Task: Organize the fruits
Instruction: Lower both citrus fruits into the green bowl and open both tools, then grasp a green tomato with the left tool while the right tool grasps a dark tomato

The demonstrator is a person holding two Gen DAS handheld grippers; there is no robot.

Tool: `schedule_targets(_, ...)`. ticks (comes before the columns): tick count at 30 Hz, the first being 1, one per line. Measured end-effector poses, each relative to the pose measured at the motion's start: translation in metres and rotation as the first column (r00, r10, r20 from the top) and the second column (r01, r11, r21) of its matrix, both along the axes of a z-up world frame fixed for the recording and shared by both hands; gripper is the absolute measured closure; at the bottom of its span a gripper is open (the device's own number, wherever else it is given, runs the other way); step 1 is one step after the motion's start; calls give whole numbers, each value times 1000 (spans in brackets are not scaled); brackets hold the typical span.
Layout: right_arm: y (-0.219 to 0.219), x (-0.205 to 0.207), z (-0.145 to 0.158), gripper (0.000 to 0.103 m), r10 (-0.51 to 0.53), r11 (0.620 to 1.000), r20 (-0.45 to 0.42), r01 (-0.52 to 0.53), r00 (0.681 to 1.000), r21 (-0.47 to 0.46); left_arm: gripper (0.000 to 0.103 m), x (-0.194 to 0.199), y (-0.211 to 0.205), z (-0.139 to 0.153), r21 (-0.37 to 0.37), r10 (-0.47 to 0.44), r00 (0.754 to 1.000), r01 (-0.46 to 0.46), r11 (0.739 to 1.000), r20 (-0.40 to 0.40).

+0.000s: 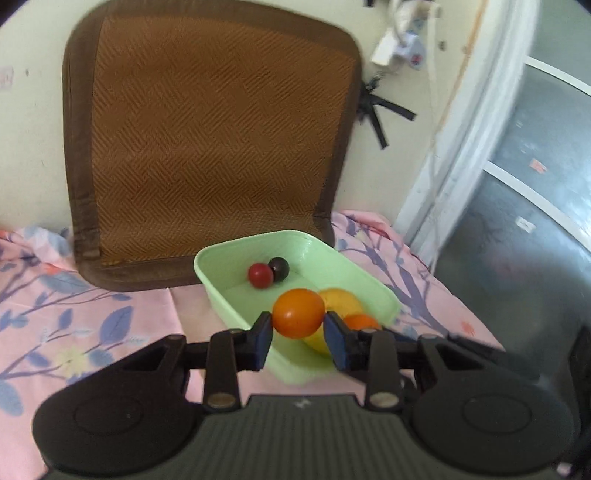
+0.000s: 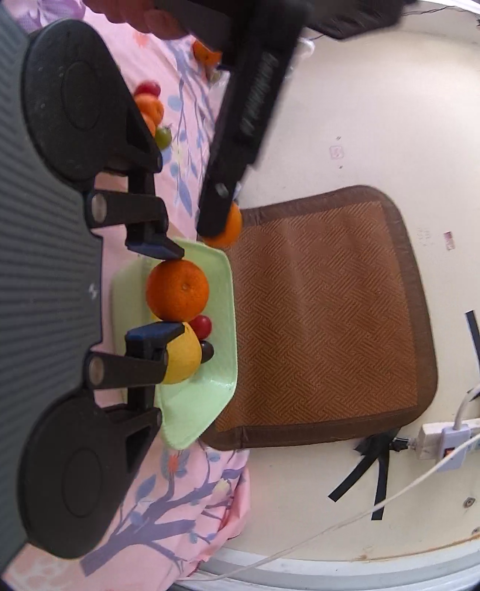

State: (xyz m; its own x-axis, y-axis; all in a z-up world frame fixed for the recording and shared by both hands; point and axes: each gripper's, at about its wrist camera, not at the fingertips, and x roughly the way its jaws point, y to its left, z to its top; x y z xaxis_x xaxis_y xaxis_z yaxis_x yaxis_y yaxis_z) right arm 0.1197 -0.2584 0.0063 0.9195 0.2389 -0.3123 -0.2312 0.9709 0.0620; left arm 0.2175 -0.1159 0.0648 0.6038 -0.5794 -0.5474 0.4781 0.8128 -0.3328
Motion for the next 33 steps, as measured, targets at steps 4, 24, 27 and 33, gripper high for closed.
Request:
schedule_targets(4,6,8,-6,63,-8,999,3,8,1000,-40,72,25,-13,-14,0,4,999,-4,1000,-37)
schedule_targets(24,-15,-25,8,65,-40,994,58,34,998,101,64,-89,116,18,-33,214,971,-211,977,104)
schedule_targets(27,-3,-42,8,65,41,990,14,-43,999,136,64,-116,134,3,17,232,968,-235,972,90)
schedule_targets(33,47,-72,-5,65,196,979,-53,-191,979,77,64,-135,129,-29,71,171,984,-175,982,53)
